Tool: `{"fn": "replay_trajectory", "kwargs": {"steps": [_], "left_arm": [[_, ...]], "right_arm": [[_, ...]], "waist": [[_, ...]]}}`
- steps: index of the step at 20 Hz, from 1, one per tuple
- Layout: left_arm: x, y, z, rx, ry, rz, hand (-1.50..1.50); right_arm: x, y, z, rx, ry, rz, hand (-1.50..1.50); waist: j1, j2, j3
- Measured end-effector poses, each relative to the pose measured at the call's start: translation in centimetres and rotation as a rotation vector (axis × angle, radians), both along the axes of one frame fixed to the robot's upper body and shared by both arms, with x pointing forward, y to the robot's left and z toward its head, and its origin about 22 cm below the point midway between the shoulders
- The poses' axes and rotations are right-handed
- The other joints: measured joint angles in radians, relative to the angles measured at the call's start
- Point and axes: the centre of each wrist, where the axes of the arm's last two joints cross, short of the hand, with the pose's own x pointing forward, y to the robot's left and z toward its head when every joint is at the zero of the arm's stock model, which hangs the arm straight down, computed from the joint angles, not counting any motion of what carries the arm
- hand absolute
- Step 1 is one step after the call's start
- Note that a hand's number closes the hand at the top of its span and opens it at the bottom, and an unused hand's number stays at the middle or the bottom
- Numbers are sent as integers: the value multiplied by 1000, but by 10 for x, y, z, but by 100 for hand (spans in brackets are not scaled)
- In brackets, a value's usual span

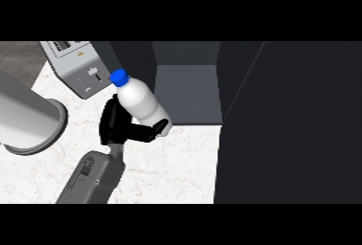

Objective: Pick up the bottled water, place it into the cabinet and close the cabinet

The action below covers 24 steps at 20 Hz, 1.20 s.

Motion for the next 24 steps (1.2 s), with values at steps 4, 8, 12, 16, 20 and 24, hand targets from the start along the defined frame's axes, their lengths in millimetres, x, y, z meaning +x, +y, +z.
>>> {"fn": "replay_trajectory", "kwargs": {"steps": [4,8,12,16,20,24], "left_arm": [[1,-9,2,62,2,46,150],[1,-16,3,125,5,91,150],[-1,-19,3,186,9,156,150],[-2,-19,3,235,11,200,150],[-4,-19,2,281,2,228,150],[-5,-18,0,336,-13,252,150]], "right_arm": [[3,3,-2,-5,2,13,-150],[6,6,-4,0,-1,21,-150],[7,7,-5,5,-4,33,-150],[8,7,-4,8,-4,44,-150],[10,7,-5,7,-2,53,-150],[11,8,-6,11,-3,67,-150]], "waist": [[-9,-1,0],[-16,-3,3],[-27,-6,5],[-40,-6,7],[-49,-5,8],[-58,-5,10]]}}
